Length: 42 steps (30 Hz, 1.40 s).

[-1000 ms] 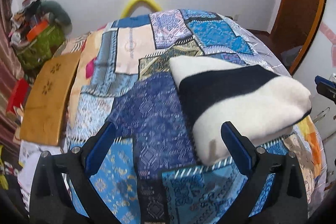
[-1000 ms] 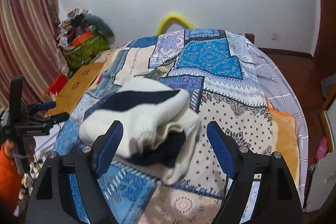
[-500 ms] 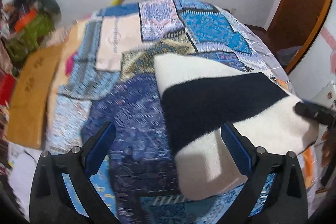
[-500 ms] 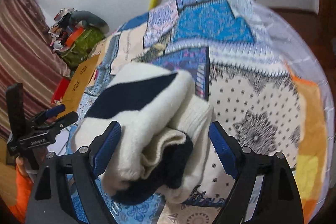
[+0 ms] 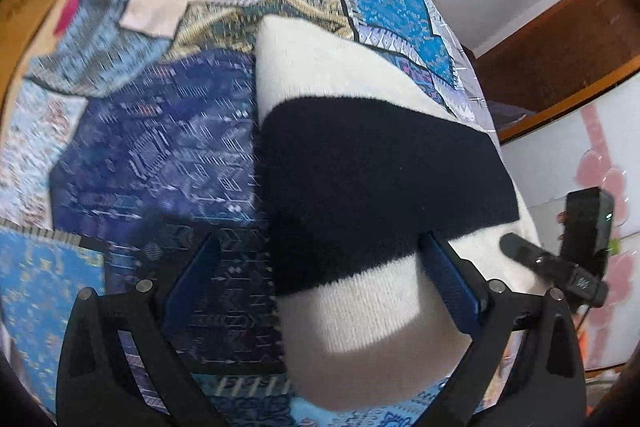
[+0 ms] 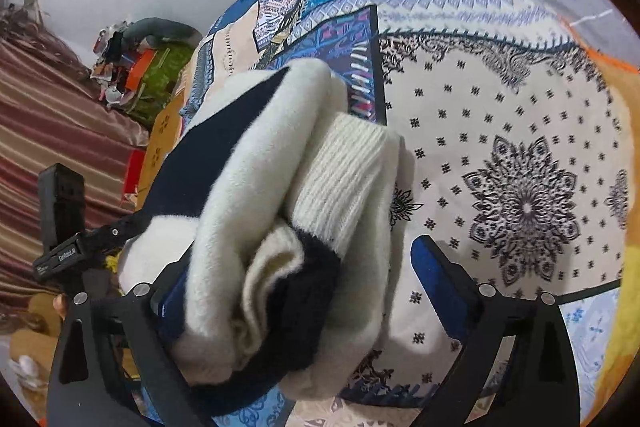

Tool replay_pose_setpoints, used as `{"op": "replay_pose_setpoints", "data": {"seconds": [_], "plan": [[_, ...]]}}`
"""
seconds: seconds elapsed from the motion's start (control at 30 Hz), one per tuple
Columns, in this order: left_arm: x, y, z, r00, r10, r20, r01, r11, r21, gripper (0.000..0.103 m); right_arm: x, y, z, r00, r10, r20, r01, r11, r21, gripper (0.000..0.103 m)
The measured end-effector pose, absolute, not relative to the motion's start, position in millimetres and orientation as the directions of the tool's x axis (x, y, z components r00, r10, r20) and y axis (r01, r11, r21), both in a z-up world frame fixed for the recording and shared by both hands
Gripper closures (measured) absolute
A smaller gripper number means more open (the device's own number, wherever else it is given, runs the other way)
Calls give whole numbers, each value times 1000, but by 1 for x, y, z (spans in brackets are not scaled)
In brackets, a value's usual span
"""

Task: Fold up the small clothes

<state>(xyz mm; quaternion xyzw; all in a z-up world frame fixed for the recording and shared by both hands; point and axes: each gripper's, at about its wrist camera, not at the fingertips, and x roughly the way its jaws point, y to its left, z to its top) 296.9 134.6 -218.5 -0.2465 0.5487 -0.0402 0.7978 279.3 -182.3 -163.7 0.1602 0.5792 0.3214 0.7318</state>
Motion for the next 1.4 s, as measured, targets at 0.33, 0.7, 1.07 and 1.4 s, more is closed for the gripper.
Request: {"op": "replay_pose_setpoints", "data": {"seconds": [0.33, 0.7, 1.07, 1.4], "plan": [[312, 136, -239, 358, -488, -796, -225, 783, -580, 2, 283, -179, -175, 98, 710, -697, -270, 694, 668, 6], [311, 128, -232, 365, -543, -756, -192, 751, -632, 22, 277, -164, -160, 132, 699, -702, -325, 700, 636, 35], [289, 119, -180, 462, -464, -756, -79, 828, -556, 47, 271, -147, -125, 213, 678, -704, -448, 708, 546, 58], [258, 166, -134, 586, -401, -704, -77, 838, -541, 47, 270, -107, -89, 224, 732, -644, -520, 648, 556, 58]]}}
